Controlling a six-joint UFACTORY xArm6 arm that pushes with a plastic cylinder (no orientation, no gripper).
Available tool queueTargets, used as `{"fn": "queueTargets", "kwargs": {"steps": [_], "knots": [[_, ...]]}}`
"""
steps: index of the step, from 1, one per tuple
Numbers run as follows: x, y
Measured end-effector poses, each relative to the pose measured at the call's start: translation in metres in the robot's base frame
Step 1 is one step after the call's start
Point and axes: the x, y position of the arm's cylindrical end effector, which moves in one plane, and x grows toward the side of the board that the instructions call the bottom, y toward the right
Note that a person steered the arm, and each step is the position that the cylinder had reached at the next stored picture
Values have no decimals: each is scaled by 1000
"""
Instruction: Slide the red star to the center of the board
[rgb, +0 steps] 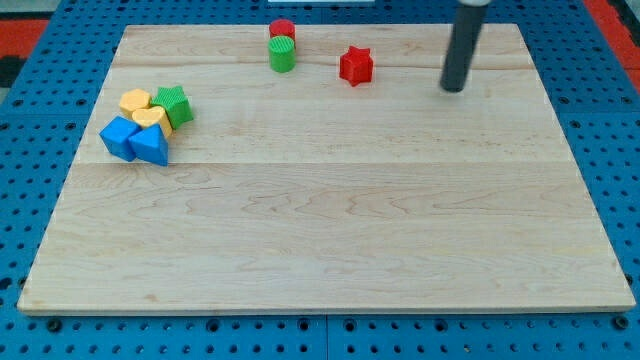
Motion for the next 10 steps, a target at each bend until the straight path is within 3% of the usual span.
{"fn": "queueTargets", "kwargs": {"steps": [1, 2, 4, 5, 6, 9, 10], "knots": [[-48, 0], [-54, -45], [-20, -117], [-23, -144], [-55, -150], [37, -251], [42, -223]]}}
